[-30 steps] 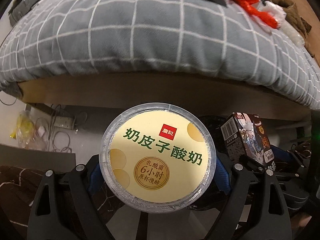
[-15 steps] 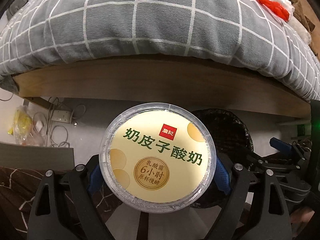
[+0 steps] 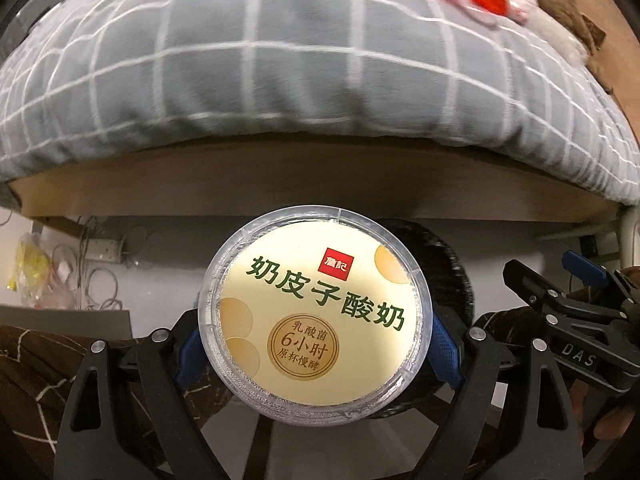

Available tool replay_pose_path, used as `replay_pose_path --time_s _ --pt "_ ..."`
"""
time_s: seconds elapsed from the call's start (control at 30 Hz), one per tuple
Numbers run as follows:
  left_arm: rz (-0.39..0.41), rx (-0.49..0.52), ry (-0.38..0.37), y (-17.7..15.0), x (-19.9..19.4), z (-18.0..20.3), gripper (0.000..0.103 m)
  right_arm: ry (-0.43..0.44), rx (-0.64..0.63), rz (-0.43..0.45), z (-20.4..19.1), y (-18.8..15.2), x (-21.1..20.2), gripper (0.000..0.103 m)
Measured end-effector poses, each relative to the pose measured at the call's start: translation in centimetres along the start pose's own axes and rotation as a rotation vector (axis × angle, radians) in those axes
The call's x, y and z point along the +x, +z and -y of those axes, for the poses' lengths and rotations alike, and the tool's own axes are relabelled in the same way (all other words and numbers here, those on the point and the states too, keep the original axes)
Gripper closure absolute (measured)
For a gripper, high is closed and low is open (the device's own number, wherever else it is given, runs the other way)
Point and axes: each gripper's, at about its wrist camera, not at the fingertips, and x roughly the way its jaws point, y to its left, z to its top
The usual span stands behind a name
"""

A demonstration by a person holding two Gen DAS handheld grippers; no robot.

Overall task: Collect trash
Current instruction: 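Open the right tool over the bin while the left tool releases the yogurt cup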

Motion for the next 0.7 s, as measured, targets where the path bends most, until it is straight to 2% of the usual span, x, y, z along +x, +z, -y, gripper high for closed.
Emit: replay_pose_path --time_s 0.23,0.6,0.7 --pt "-0.014 0.055 -0.024 0.0 0.8 3.4 0.018 -0.026 0.067 -0.004 3.7 -0.3 -0.2 0.007" --pt "-0.049 0.115 -0.025 -0.8 3.3 6.9 0.016 -0.039 0.137 -0.018 7.1 -0.8 0.1 0.007" --pt "-0.050 0.118 -0.022 -0.9 4.4 6.1 0.007 -0.037 0.137 -0.016 7.4 -0.7 0.3 0.007"
